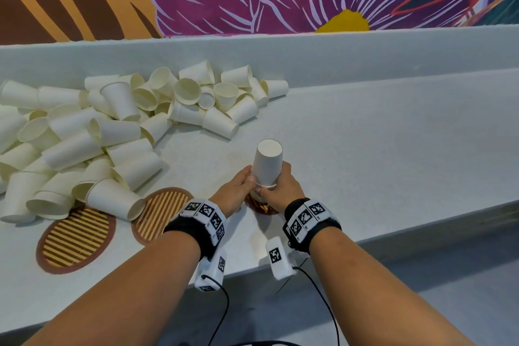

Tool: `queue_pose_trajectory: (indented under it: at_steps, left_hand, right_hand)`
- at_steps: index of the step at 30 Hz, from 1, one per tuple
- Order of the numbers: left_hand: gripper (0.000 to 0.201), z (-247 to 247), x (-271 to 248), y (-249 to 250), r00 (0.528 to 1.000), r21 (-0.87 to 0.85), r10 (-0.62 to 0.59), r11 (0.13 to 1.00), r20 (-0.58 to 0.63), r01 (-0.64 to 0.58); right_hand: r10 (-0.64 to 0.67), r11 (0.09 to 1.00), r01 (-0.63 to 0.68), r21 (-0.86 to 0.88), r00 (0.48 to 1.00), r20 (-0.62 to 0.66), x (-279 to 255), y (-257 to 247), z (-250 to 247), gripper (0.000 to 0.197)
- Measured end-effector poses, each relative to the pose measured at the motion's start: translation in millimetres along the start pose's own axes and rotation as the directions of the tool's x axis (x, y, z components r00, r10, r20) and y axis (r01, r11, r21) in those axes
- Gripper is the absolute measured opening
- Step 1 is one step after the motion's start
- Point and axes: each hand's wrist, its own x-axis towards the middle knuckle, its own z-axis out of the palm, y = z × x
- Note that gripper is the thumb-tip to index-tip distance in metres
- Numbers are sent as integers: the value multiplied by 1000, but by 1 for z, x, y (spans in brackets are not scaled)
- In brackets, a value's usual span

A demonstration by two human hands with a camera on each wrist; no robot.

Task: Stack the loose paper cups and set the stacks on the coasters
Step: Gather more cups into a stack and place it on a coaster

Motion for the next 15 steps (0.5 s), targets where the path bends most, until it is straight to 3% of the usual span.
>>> queue_pose_trajectory:
  at_steps: [11,15]
  left_hand:
    - [53,3,10,7,1000,-6,5,1000,4,-5]
    - [56,0,6,4,1000,-13,4,1000,19,-4]
  right_hand:
    - [33,998,-34,-55,999,-24,12,4,-4,74]
    - [88,988,-92,-121,995,-38,7,3,-5,63]
